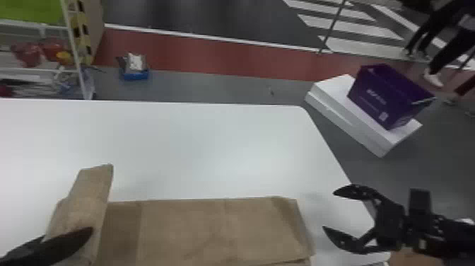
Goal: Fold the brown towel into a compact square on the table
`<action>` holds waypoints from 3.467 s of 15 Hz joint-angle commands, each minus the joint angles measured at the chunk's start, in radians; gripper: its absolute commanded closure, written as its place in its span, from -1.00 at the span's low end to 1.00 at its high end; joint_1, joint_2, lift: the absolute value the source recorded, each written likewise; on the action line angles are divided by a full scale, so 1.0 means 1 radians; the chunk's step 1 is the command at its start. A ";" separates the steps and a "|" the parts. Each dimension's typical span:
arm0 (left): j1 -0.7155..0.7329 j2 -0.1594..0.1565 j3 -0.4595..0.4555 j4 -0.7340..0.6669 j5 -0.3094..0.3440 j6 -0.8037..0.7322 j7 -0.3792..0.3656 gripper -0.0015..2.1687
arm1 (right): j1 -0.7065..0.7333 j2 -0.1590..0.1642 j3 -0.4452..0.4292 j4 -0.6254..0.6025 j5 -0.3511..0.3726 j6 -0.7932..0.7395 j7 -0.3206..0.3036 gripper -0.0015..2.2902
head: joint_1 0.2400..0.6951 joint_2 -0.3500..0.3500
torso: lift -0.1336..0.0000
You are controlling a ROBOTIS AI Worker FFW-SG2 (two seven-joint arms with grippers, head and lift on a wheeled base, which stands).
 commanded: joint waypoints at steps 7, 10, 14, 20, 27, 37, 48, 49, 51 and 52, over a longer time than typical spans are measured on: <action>0.006 -0.004 -0.330 0.032 -0.070 -0.100 0.148 0.76 | 0.000 0.002 0.003 0.002 0.000 -0.006 0.003 -0.94 | 1.00 -1.00 | -1.00; -0.012 -0.004 -0.379 0.025 -0.070 -0.100 0.189 0.76 | 0.006 0.002 -0.003 0.003 0.000 -0.009 0.003 -0.94 | 1.00 -1.00 | -1.00; -0.012 -0.004 -0.448 0.071 -0.058 -0.140 0.240 0.76 | 0.005 0.002 0.003 0.003 0.000 -0.012 0.003 -0.94 | 1.00 -1.00 | -1.00; -0.037 -0.004 -0.601 0.177 -0.087 -0.349 0.362 -1.00 | 0.008 0.005 0.005 0.000 0.000 -0.012 0.003 -0.94 | 1.00 -1.00 | -1.00; -0.021 -0.004 -0.589 0.127 -0.154 -0.281 0.223 -0.97 | 0.000 0.005 0.009 0.000 -0.002 -0.009 0.003 -0.94 | 1.00 -1.00 | -1.00; 0.022 -0.004 -0.022 0.190 0.188 -0.345 0.247 -0.98 | 0.028 0.050 0.058 -0.213 -0.011 0.015 0.003 -0.93 | 1.00 -1.00 | -1.00; 0.028 -0.004 0.169 0.341 0.377 -0.471 0.350 -0.97 | 0.071 -0.010 0.193 -0.320 0.348 -0.604 0.003 -0.92 | 1.00 0.02 | -1.00; 0.029 -0.004 0.179 0.341 0.375 -0.471 0.345 -0.97 | 0.052 -0.033 0.210 -0.313 0.388 -0.617 0.003 -0.92 | 1.00 0.04 | -1.00; 0.031 -0.004 0.195 0.347 0.375 -0.471 0.338 -0.97 | 0.006 -0.056 0.239 -0.287 0.420 -0.614 0.003 -0.86 | 1.00 0.09 | -1.00; 0.031 -0.004 0.206 0.355 0.375 -0.471 0.335 -0.97 | -0.015 -0.068 0.262 -0.268 0.445 -0.617 0.003 -0.84 | 1.00 0.10 | -1.00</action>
